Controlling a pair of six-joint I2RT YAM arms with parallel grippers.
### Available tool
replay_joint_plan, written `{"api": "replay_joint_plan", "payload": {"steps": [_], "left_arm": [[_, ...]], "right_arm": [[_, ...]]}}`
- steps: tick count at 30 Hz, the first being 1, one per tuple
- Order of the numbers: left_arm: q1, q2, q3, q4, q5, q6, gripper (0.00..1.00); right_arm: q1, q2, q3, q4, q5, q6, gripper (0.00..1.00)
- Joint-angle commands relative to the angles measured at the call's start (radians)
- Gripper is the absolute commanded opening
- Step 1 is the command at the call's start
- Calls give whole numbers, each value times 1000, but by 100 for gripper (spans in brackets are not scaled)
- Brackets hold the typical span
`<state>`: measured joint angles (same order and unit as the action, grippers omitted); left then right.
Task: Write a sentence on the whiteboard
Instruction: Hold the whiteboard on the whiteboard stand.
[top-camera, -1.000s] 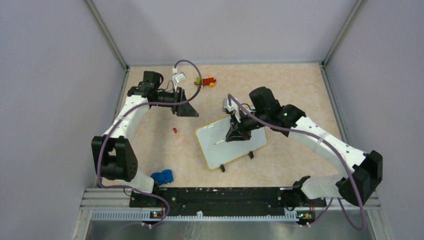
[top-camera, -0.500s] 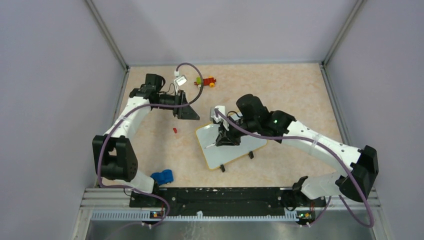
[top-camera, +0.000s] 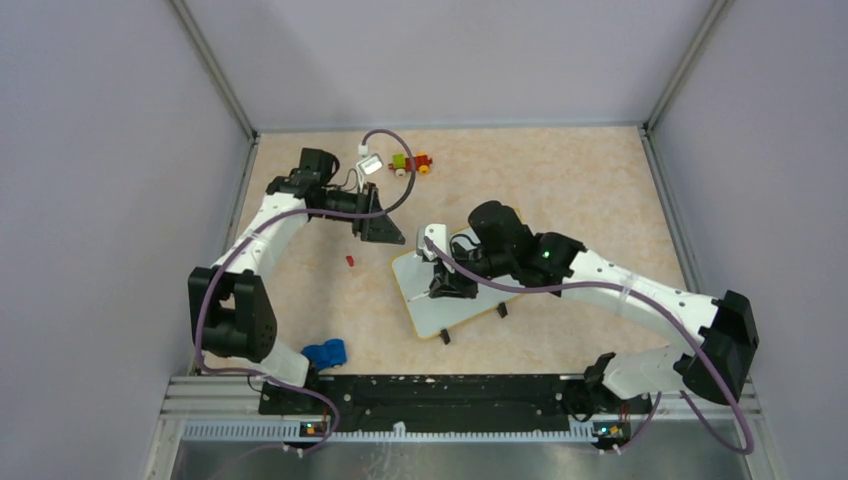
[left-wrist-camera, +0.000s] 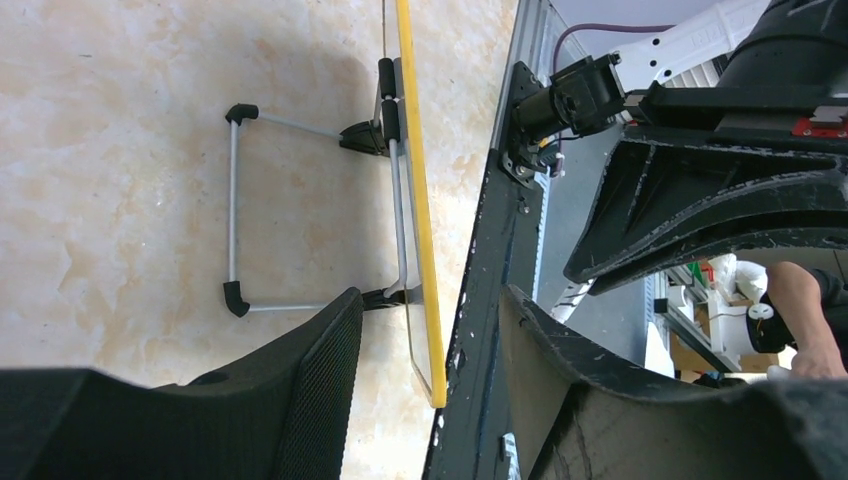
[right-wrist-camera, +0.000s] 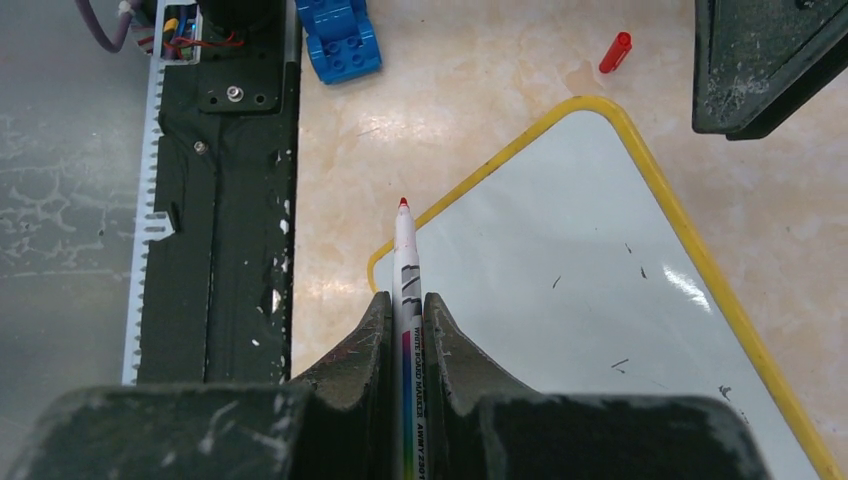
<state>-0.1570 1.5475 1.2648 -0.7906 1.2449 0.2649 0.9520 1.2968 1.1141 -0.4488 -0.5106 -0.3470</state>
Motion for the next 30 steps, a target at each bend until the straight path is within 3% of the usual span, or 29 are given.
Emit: {"api": "replay_joint_plan", "payload": {"steps": [1, 10, 30], "left_arm": [[-15, 18, 3, -18, 26, 34, 57], [-52, 33, 20, -55, 43, 76, 57], [-124, 98, 60, -109, 24, 112, 28]], "right_arm": [[31, -17, 15, 61, 28, -2, 0], [34, -54, -23, 140, 235, 6, 0], [33, -69, -43, 196, 263, 17, 0]]}}
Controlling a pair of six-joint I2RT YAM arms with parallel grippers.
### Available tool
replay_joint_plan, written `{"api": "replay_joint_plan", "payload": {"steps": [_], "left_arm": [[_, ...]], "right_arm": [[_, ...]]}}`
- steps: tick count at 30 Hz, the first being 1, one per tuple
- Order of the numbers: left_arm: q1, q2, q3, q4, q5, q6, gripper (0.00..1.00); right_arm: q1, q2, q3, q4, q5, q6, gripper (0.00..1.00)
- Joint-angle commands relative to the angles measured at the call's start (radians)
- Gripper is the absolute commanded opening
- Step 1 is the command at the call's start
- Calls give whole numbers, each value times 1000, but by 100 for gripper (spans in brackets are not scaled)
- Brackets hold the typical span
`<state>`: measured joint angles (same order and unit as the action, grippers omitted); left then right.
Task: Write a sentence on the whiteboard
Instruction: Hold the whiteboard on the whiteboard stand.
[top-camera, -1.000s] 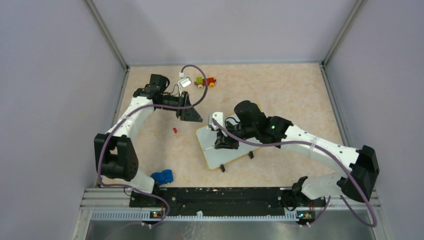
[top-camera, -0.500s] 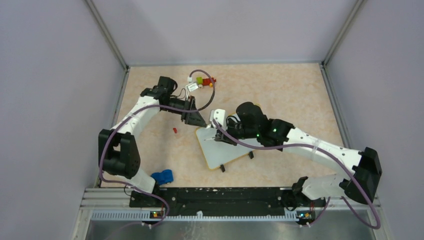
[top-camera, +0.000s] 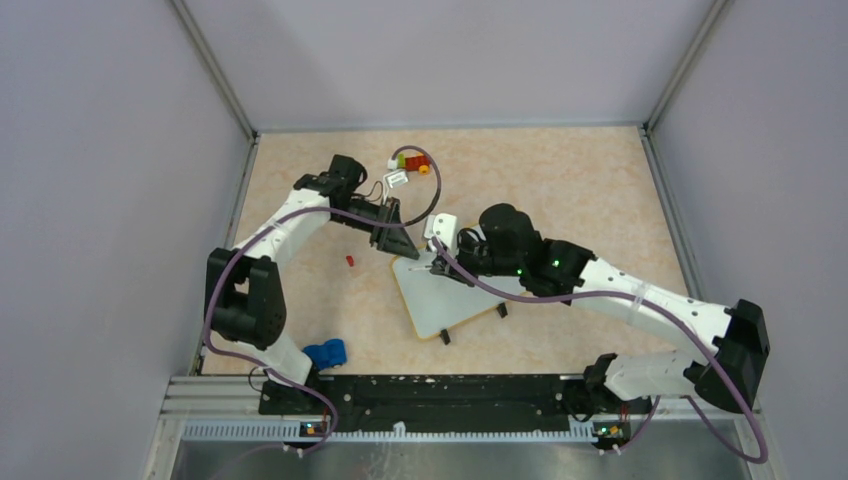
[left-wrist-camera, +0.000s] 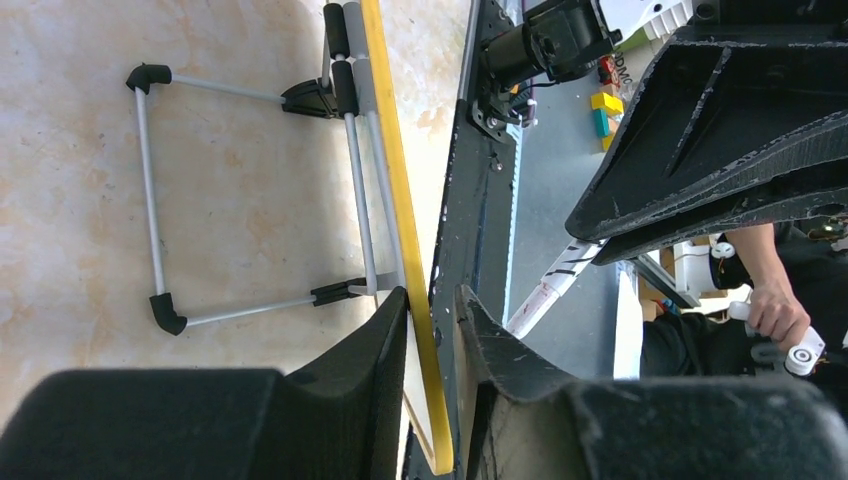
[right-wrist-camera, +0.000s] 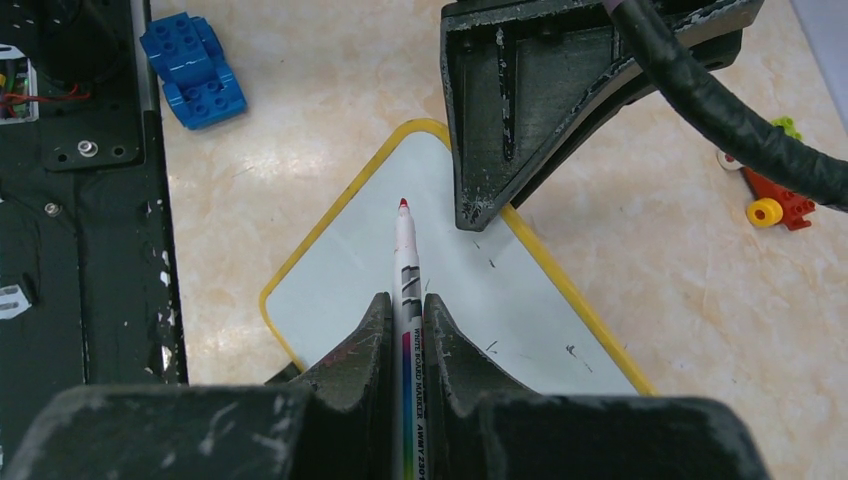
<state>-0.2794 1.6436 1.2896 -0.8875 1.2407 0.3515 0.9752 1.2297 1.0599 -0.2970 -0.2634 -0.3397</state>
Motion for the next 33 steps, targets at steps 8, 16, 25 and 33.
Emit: {"api": "replay_joint_plan", "payload": {"steps": [8, 16, 25, 33], "left_arm": [[-3, 7, 35, -13, 27, 25, 23], [-3, 13, 37, -12, 31, 24, 19], [-3, 16, 38, -14, 32, 27, 14], [-7, 19, 40, -11, 32, 14, 9]], "right_arm": [[10, 26, 36, 35, -8, 19, 0], [10, 49, 53, 48, -2, 33, 0], [10, 57, 70, 40, 9, 37, 0], [10, 52, 90, 2, 21, 21, 0]]}}
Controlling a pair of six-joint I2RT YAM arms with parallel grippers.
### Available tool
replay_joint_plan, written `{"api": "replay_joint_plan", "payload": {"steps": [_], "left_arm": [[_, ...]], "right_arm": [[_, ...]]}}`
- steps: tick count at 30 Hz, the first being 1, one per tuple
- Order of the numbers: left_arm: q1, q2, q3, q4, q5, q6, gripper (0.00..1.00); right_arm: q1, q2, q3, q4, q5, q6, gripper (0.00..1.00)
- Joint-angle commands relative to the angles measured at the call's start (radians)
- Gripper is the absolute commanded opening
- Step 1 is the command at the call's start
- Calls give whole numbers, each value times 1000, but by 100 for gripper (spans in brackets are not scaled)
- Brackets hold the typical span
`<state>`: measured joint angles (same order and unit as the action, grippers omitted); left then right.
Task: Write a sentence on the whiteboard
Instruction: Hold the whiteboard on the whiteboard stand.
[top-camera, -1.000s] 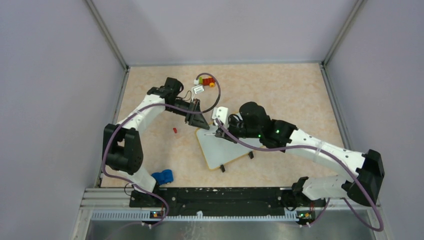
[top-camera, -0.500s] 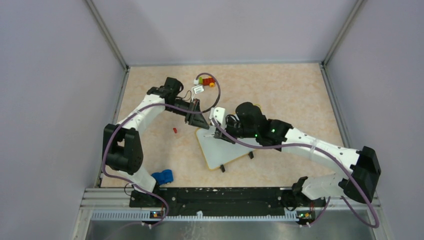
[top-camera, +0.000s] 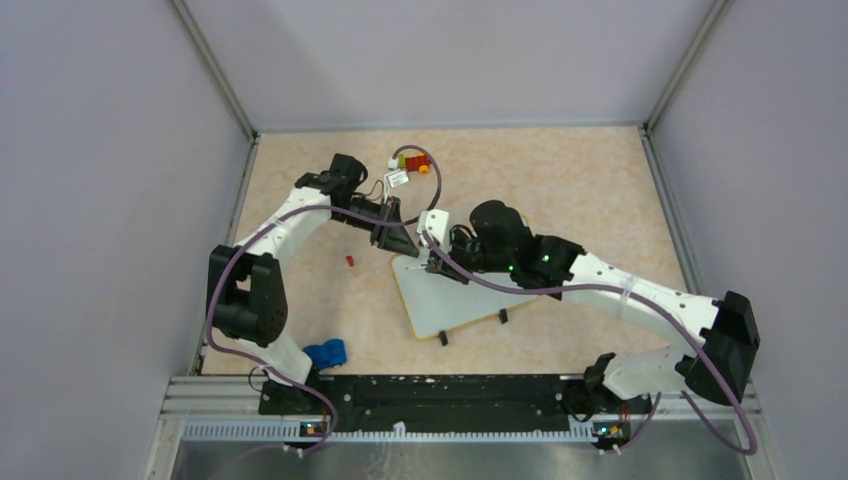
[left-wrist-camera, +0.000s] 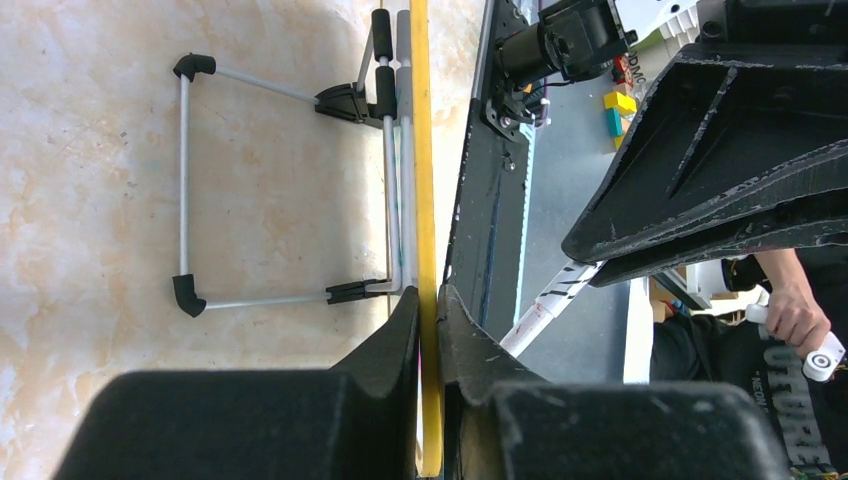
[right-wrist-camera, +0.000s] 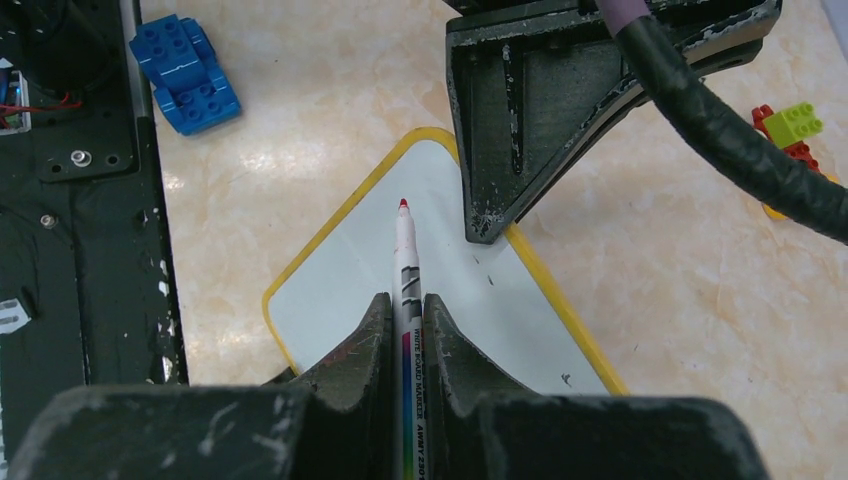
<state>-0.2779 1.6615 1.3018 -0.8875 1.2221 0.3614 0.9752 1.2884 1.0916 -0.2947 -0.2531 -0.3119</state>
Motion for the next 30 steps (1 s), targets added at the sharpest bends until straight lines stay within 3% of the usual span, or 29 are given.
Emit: {"api": "replay_joint_plan", "payload": {"steps": [1, 5, 8, 13, 18, 21, 23, 30], "left_arm": [[-9, 1, 28, -11, 51, 3, 8], [-9, -7, 24, -6, 50, -21, 4], [-11, -45, -7, 72, -9, -133, 0], [-46, -200, -130, 277, -294, -497, 0], [-109, -310, -235, 341, -474, -627, 0], [-125, -349, -285, 354, -504, -661, 0], [-132, -372, -316, 364, -495, -677, 4], [-123, -421, -316, 385, -466, -670, 45]], "right_arm": [[10, -9, 61, -8, 11, -10, 0], [7, -20, 68, -48, -18, -24, 0], [-13, -29, 81, -93, -75, -24, 0], [-37, -47, 99, -150, -144, -29, 0], [-71, -74, 87, -164, -153, -18, 0], [-89, -85, 86, -181, -149, -19, 0], [-101, -90, 81, -186, -143, -6, 0], [-157, -100, 122, -283, -118, 64, 0]]}}
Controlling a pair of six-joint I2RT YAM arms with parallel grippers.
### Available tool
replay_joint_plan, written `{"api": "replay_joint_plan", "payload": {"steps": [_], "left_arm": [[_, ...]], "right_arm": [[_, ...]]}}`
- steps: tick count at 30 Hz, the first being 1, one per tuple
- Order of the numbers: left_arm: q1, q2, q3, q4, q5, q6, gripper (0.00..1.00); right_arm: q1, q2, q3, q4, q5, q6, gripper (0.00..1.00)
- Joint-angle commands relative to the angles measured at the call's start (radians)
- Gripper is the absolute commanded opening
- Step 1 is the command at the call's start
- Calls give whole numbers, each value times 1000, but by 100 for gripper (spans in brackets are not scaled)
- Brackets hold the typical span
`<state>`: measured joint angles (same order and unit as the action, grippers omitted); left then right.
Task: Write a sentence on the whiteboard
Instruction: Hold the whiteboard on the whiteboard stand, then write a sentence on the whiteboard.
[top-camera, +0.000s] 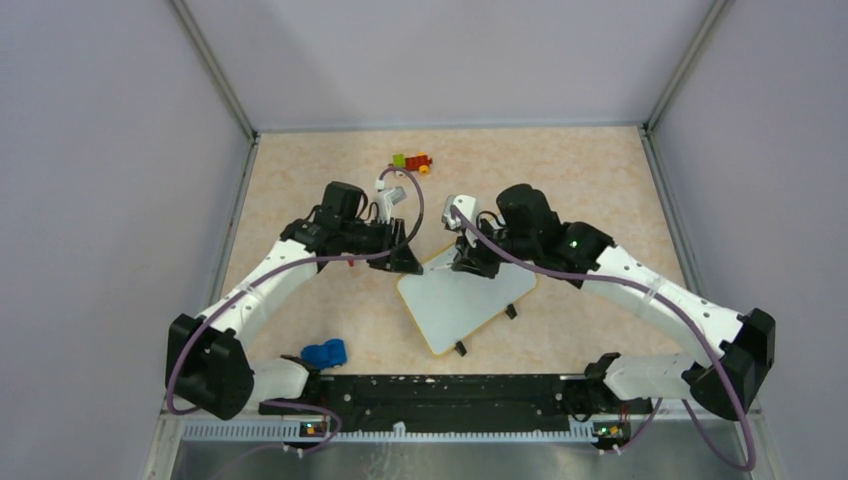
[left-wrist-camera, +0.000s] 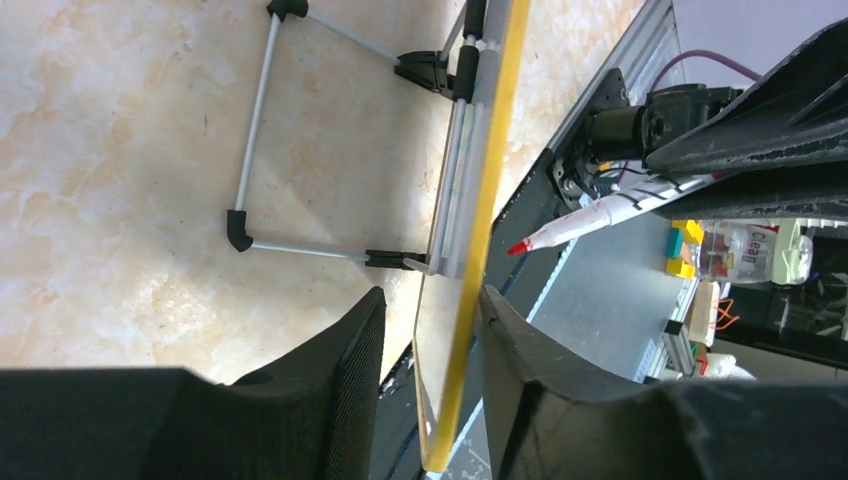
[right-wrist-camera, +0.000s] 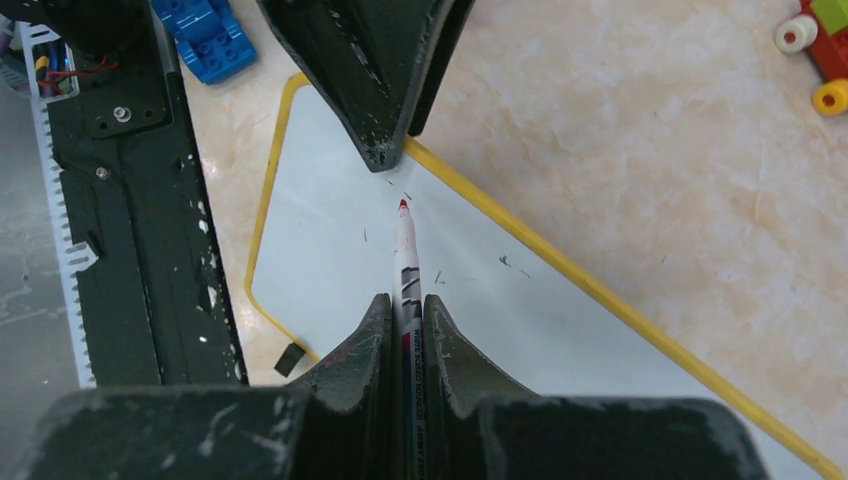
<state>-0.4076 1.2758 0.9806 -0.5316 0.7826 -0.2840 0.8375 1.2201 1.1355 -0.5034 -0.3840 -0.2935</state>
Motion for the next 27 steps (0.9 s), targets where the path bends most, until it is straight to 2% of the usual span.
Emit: {"api": "replay_joint_plan", "payload": {"steps": [1, 3, 6, 12, 16, 20, 23, 27], "left_arm": [[10, -39, 11, 39, -15, -28, 49], [19, -40, 22, 56, -11, -42, 53], [33, -36, 32, 77, 30, -46, 57], [33, -11, 44, 102, 74, -2, 56], [31, 33, 99, 12, 75, 67, 54], [5, 95, 146, -53, 75, 183, 53], [-9, 169, 210, -102, 97, 259, 53], [-46, 289, 302, -196, 123, 321, 46]], "right_arm": [[-20, -32, 100, -106, 18, 47, 0], [-38, -34, 146, -168, -1, 39, 0], [-158, -13, 199, -243, -97, 43, 0], [-162, -101, 169, -232, -87, 11, 0], [-150, -252, 7, -53, -14, 60, 0], [-45, -394, -188, 97, 157, 51, 0], [-5, -442, -339, 205, 179, 48, 0], [31, -459, -467, 372, 197, 11, 0]]}}
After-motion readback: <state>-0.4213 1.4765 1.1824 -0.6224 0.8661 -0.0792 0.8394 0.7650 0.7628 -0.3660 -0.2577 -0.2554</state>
